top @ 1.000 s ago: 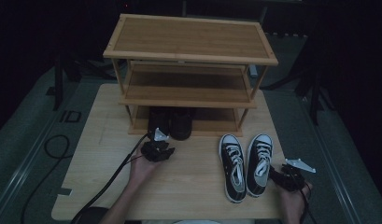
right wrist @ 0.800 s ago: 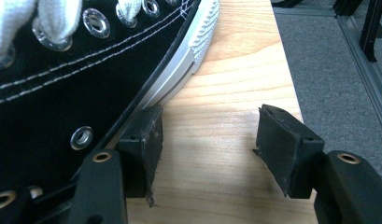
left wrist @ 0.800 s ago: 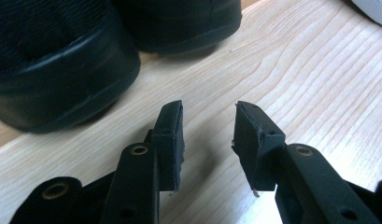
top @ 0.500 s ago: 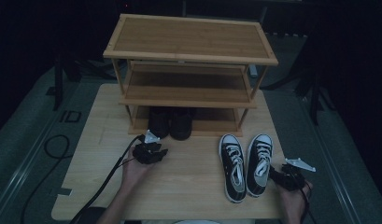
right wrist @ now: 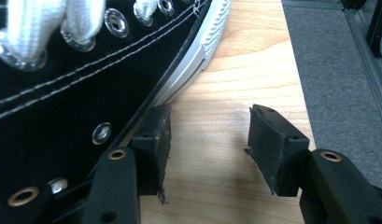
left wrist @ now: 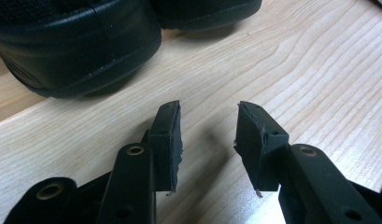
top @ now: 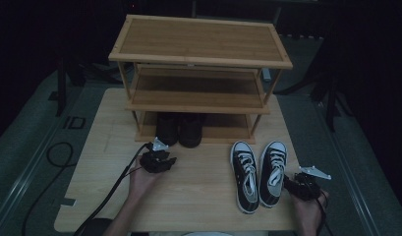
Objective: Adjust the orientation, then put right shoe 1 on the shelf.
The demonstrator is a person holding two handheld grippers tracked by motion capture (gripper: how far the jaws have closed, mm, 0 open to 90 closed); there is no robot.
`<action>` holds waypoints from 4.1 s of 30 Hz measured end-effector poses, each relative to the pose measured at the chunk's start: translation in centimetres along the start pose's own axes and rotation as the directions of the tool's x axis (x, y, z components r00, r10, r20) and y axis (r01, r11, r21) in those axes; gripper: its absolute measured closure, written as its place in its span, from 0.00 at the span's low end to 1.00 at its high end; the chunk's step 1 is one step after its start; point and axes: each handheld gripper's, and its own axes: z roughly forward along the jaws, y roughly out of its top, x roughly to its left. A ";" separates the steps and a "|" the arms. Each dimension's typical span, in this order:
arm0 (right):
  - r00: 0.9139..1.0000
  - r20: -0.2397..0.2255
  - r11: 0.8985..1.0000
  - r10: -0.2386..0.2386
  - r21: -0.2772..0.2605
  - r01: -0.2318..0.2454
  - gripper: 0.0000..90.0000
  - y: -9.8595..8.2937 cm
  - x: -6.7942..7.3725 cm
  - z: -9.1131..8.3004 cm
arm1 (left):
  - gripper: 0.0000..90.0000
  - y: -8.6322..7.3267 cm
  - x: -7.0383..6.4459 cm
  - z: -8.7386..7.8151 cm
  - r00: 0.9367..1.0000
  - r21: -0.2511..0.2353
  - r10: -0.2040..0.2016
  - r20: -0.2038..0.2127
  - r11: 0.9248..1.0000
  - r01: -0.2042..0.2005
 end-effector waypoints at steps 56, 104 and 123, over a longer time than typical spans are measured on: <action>0.998 -0.040 0.989 -0.049 -0.143 0.042 0.54 1.9 1.3 -4.9 | 0.65 -0.3 -0.1 0.8 0.999 -0.020 0.036 -0.023 0.999 -0.036; 0.979 -0.097 0.984 -0.178 0.005 0.179 0.78 2.0 4.0 -5.1 | 0.64 -0.2 -0.3 0.9 0.999 -0.022 0.041 -0.024 0.999 -0.042; 0.977 -0.043 0.977 -0.207 0.040 0.209 0.96 2.9 2.3 -4.9 | 0.64 -0.2 -0.3 1.0 0.999 -0.025 0.044 -0.021 0.999 -0.044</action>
